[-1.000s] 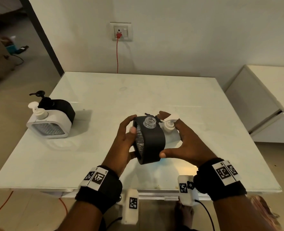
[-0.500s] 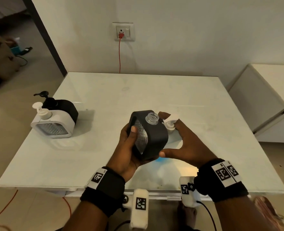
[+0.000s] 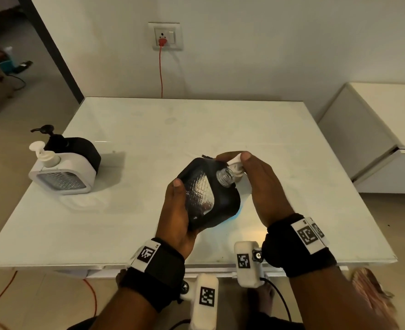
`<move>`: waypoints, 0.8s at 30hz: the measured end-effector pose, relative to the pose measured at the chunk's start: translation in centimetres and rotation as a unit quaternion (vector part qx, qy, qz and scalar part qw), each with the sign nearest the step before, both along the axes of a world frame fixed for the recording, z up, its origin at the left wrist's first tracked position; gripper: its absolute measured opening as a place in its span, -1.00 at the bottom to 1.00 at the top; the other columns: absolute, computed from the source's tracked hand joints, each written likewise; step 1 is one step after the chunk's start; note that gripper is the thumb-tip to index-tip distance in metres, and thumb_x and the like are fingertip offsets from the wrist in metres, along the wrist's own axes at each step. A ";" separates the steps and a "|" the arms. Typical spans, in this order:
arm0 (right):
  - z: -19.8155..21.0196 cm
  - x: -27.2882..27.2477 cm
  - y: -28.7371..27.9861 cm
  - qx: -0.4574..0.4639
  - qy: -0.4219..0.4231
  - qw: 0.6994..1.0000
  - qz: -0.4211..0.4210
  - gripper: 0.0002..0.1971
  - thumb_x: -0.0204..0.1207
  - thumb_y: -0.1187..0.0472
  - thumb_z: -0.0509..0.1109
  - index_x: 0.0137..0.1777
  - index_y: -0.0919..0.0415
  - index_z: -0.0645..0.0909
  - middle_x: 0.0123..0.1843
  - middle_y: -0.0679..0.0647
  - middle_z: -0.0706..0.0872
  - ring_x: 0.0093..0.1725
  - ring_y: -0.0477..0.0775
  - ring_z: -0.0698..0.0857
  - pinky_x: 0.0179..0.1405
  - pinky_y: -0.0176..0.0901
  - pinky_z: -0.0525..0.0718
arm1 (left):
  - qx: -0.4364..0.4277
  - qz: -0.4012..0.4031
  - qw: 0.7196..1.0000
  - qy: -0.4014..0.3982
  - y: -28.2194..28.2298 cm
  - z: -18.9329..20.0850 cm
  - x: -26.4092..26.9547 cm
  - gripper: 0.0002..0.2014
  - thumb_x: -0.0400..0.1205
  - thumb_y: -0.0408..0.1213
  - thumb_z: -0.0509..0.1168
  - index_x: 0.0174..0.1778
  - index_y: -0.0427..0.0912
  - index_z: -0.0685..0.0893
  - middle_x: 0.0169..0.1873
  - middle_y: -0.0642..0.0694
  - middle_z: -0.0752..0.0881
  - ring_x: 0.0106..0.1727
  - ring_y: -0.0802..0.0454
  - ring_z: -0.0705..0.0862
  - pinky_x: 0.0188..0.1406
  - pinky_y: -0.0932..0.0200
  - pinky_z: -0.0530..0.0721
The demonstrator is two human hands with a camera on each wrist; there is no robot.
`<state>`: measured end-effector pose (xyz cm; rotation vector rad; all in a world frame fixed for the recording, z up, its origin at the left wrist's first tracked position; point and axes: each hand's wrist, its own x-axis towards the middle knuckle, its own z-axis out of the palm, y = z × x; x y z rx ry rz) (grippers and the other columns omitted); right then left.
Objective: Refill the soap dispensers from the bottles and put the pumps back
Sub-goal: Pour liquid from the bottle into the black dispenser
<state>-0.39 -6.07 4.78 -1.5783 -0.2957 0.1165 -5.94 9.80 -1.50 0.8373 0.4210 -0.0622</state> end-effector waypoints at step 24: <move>7.8 4.9 3.0 -0.403 0.141 0.904 0.016 -0.17 0.78 -0.29 -0.13 0.04 0.35 0.81 -0.10 0.07 0.73 -0.12 0.01 0.63 0.04 -0.02 0.48 | -0.062 0.009 0.997 -0.042 0.4 1.6 0.4 -0.51 0.77 0.17 0.12 0.55 0.07 0.64 0.39 -0.14 0.79 0.38 -0.24 0.79 -0.02 -0.27 0.87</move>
